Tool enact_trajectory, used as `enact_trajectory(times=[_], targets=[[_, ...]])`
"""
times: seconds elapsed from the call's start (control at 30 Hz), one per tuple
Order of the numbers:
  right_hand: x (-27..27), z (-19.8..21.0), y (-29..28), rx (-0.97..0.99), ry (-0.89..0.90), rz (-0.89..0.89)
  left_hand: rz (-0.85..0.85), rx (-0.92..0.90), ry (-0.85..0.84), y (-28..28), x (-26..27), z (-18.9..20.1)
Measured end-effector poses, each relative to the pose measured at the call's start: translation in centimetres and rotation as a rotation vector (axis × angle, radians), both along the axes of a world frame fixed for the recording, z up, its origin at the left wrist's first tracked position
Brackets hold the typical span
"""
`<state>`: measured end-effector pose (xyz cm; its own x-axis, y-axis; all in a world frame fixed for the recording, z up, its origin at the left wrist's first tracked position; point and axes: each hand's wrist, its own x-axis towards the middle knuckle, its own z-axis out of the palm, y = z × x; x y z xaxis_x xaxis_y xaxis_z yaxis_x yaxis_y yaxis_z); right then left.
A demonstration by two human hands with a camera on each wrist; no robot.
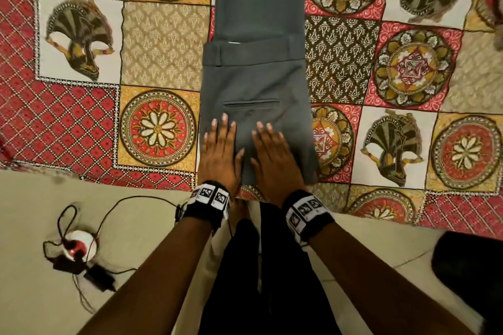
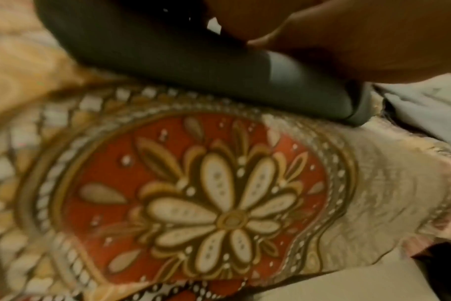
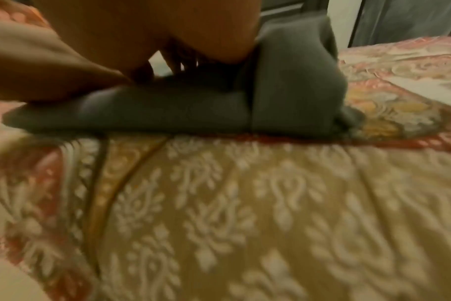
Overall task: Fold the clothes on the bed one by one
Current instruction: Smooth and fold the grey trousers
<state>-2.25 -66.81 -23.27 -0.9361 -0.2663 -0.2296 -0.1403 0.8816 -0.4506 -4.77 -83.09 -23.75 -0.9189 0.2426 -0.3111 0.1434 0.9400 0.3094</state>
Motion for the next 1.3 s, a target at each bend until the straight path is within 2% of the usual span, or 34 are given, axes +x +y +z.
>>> enact_trajectory(times=[0.13, 0.23, 0.37, 0.47, 0.63, 0.7, 0.77, 0.83, 0.9, 1.0, 1.1, 1.2, 1.3], targets=[[1.2, -2.3, 3.1, 0.144, 0.011, -0.031, 0.014, -0.055, 0.058, -0.5, 0.5, -1.4], [1.8, -2.2, 5.3, 0.245, 0.033, -0.139, 0.131, -0.009, 0.096, -1.3, 0.7, -1.6], [3.4, -2.3, 8.5, 0.205, -0.014, -0.238, 0.180, 0.037, 0.053, -2.3, 1.2, -1.3], [4.1, -1.5, 10.2, 0.154, -0.050, -0.260, 0.305, 0.075, 0.008, -4.0, 2.1, -0.7], [5.1, 1.8, 10.9, 0.085, 0.105, -0.243, 0.354, 0.199, 0.071, -7.2, 4.5, 1.6], [5.8, 2.7, 9.6, 0.057, 0.196, -0.153, 0.301, 0.224, 0.159, -7.5, 5.0, 2.8], [6.6, 2.7, 7.5, 0.037, 0.238, -0.047, 0.171, 0.199, 0.192, -6.8, 5.2, 3.7], [7.3, 1.9, 5.6, 0.071, 0.249, 0.074, -0.020, 0.098, 0.139, -5.4, 5.4, 3.6], [7.2, 0.5, 4.6, 0.112, 0.201, 0.118, -0.168, 0.021, 0.090, -4.1, 5.7, 2.4], [6.1, -0.8, 4.5, 0.144, 0.137, 0.093, -0.179, -0.050, 0.014, -3.5, 5.2, 0.0], [5.3, -1.1, 5.4, 0.211, 0.102, 0.043, -0.165, -0.116, 0.038, -3.6, 4.1, -1.1], [4.9, -0.9, 6.8, 0.292, 0.067, 0.003, -0.127, -0.092, 0.045, -4.2, 4.0, -1.2], [4.8, 0.0, 7.6, 0.278, 0.075, 0.064, -0.178, -0.045, 0.029, -5.0, 4.1, -0.4]])
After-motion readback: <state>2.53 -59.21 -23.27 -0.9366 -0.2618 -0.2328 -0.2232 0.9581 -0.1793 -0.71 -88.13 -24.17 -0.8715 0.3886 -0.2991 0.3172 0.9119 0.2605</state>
